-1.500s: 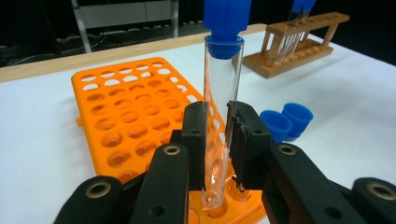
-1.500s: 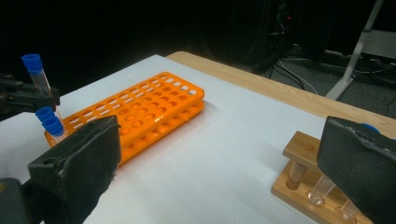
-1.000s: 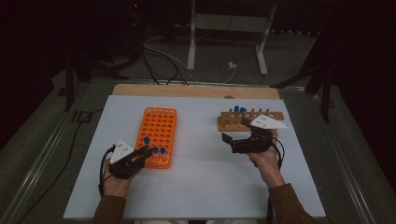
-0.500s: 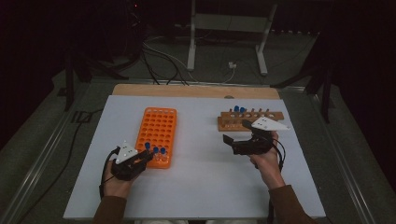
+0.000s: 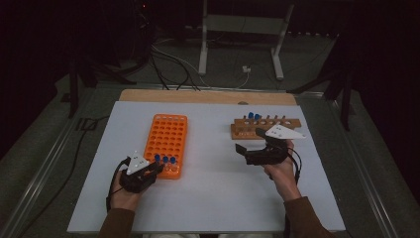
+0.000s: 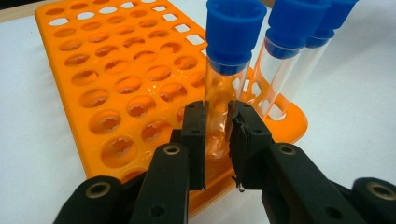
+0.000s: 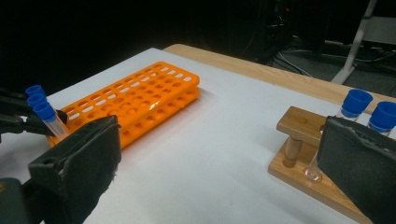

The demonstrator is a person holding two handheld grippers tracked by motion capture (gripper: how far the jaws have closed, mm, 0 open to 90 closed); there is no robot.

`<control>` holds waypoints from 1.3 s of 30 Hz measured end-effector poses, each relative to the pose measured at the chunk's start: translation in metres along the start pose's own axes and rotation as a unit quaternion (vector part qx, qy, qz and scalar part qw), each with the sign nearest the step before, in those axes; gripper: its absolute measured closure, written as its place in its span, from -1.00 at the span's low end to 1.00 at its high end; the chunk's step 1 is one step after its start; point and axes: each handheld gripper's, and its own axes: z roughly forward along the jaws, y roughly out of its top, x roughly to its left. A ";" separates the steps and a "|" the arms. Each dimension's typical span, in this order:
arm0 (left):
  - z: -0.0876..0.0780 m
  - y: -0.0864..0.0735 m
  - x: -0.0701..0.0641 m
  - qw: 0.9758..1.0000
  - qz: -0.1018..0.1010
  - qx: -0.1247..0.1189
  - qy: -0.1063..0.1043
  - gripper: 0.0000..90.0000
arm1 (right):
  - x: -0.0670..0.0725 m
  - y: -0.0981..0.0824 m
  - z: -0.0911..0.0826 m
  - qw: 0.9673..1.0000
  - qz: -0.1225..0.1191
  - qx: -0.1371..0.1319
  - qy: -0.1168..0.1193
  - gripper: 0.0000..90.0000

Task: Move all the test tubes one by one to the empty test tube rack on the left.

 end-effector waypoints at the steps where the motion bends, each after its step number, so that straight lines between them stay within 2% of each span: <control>1: 0.000 0.000 0.000 1.000 0.000 0.000 0.000 0.73 | 0.000 0.000 0.000 1.000 0.000 0.000 0.001 -1.00; 13: -0.002 0.000 0.001 1.000 -0.008 -0.001 -0.007 0.66 | -0.001 0.001 0.002 1.000 0.000 0.001 -0.003 -1.00; 18: -0.007 0.000 0.002 1.000 -0.015 -0.015 -0.010 0.53 | -0.004 0.003 0.001 1.000 -0.001 0.000 -0.007 -1.00; 24: -0.015 0.000 0.005 0.999 -0.032 -0.035 -0.017 0.19 | -0.007 0.007 -0.001 1.000 -0.004 0.001 -0.015 -1.00; 31: -0.021 0.001 0.008 0.997 -0.047 -0.056 -0.035 -0.06 | -0.014 0.011 0.000 0.999 -0.013 0.010 -0.034 -1.00; 38: -0.022 0.004 0.006 0.996 -0.059 -0.060 -0.011 -0.64 | -0.026 0.015 0.003 0.998 -0.013 0.016 -0.058 -1.00; 39: -0.022 0.004 0.007 0.996 -0.060 -0.061 -0.013 -0.65 | -0.029 0.015 0.004 0.998 -0.012 0.018 -0.062 -1.00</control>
